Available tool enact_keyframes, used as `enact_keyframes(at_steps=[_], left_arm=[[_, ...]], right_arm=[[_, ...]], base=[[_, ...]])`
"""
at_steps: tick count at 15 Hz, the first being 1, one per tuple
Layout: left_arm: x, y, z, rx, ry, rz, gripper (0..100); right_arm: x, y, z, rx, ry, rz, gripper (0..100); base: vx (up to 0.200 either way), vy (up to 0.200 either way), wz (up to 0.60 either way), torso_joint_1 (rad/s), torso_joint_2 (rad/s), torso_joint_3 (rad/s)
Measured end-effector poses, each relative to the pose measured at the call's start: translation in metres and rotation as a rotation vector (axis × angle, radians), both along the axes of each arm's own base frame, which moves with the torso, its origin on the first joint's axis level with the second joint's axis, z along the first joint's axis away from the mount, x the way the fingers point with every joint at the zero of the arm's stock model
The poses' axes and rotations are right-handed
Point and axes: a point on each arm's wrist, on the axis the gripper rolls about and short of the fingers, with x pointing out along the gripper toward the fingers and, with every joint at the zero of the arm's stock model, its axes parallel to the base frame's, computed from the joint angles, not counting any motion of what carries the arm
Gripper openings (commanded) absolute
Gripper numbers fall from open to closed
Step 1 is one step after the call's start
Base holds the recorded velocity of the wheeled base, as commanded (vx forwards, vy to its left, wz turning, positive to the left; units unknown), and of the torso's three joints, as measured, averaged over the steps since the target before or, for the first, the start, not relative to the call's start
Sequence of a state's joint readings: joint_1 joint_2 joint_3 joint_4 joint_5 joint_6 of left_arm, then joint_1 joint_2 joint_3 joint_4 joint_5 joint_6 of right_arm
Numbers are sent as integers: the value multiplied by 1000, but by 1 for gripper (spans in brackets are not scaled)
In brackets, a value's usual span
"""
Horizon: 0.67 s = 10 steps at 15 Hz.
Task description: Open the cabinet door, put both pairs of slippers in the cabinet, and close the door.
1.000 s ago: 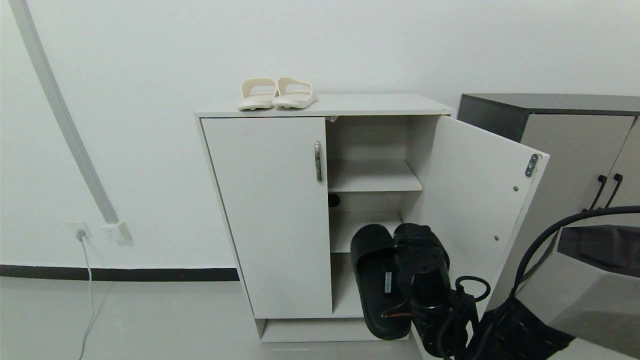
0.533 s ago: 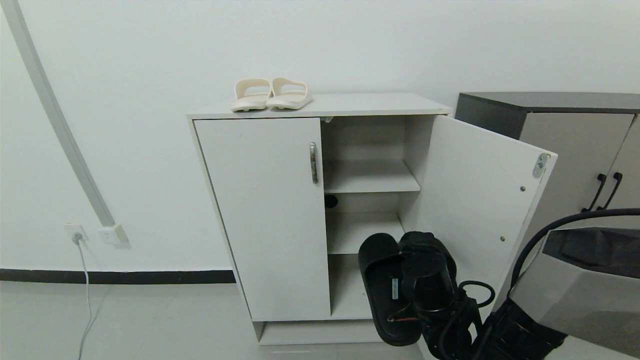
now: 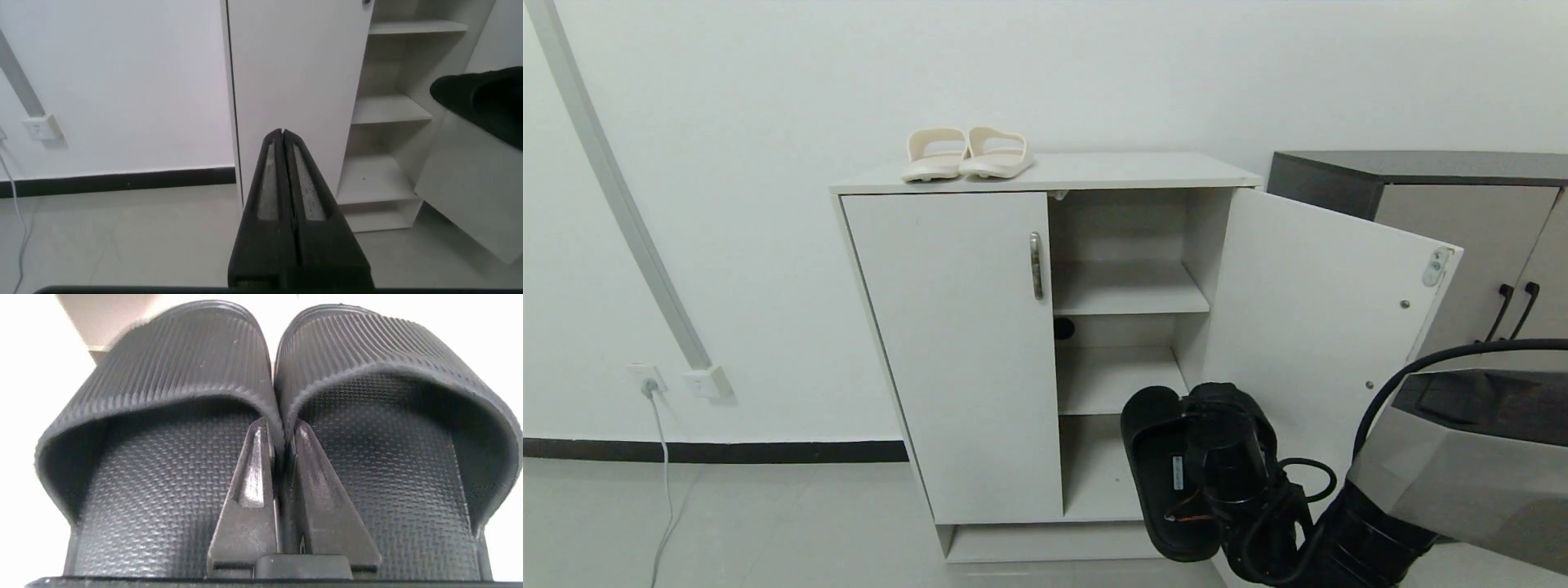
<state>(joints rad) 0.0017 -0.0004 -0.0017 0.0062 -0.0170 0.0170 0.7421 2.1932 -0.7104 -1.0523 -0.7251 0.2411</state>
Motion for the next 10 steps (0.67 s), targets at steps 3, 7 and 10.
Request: enact_keyframes(at_steps=[3,7,10], left_arm=[[0,0,0,0,0,0,0],[0,0,0,0,0,-1,0],[0,0,0,-4,0,2,0]], right_arm=[[2,-3,-1,-10,3,-8,0],[4,-4,-2,-11,3,-15,0],[4,-4,-2,-7,3,-13,0]], base=[[0,0,0,0,0,0],[0,0,0,0,0,0],[0,0,0,0,0,0]])
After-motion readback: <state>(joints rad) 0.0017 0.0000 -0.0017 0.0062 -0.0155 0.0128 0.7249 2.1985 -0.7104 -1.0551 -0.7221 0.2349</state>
